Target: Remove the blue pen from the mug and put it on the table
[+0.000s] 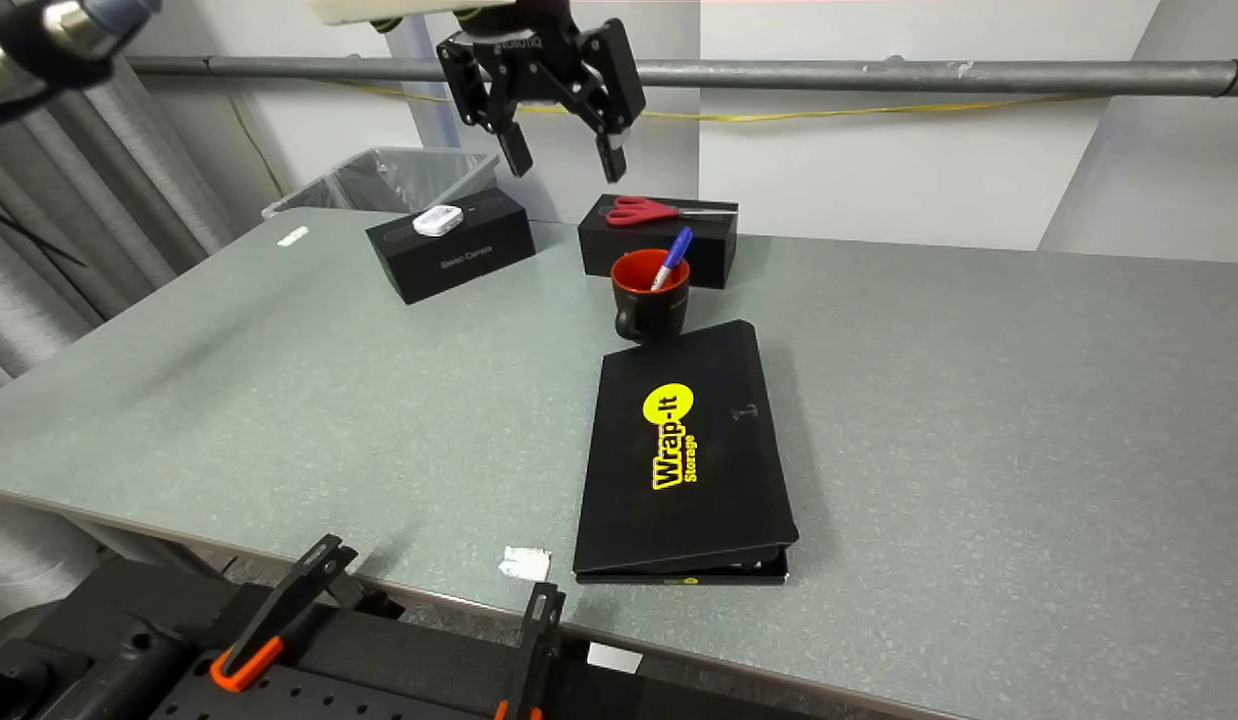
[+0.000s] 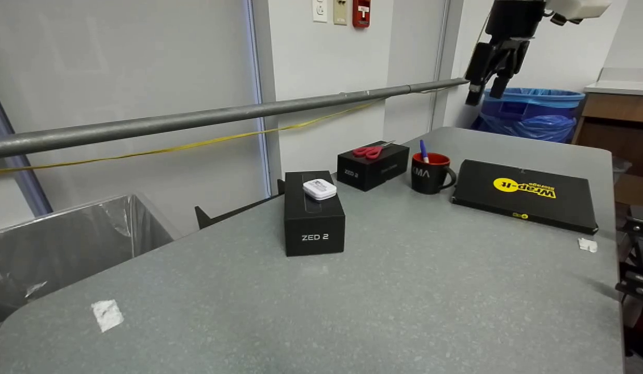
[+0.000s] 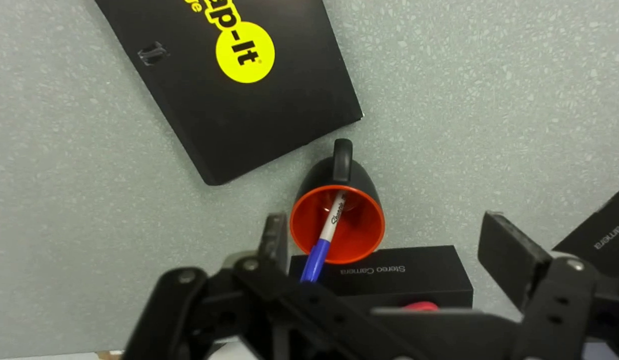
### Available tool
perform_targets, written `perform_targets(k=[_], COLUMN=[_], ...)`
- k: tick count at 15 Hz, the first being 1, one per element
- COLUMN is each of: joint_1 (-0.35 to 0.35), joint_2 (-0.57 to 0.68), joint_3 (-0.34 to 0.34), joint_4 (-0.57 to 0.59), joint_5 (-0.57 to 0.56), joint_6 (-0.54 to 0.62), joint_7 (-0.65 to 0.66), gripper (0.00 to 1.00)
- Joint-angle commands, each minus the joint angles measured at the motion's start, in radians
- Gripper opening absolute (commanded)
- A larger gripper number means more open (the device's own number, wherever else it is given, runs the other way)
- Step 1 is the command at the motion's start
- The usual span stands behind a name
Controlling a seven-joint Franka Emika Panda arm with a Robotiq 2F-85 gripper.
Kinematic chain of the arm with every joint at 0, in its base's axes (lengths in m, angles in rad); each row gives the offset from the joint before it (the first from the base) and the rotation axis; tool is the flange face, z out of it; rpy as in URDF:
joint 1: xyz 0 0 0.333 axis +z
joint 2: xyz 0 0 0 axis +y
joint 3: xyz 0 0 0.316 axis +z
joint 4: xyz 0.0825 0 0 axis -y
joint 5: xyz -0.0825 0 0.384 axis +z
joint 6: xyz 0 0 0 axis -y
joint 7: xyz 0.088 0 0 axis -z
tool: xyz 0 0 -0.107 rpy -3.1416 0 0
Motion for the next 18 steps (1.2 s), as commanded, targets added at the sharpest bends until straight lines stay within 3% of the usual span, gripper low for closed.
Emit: perform_targets(k=[1, 7, 18], joint_1=[-0.006, 0.024, 0.191], joint_2=[0.118, 0.319, 0.592], joint_3=[-0.010, -0.086, -0.254], joint_4=[0.054, 0.175, 0.402], joint_5=[-0.069, -0.110, -0.066], joint_6=[0.108, 0.266, 0.256], joint_7=[0.125, 0.247, 0.307], gripper=[1.00, 1.00, 1.00])
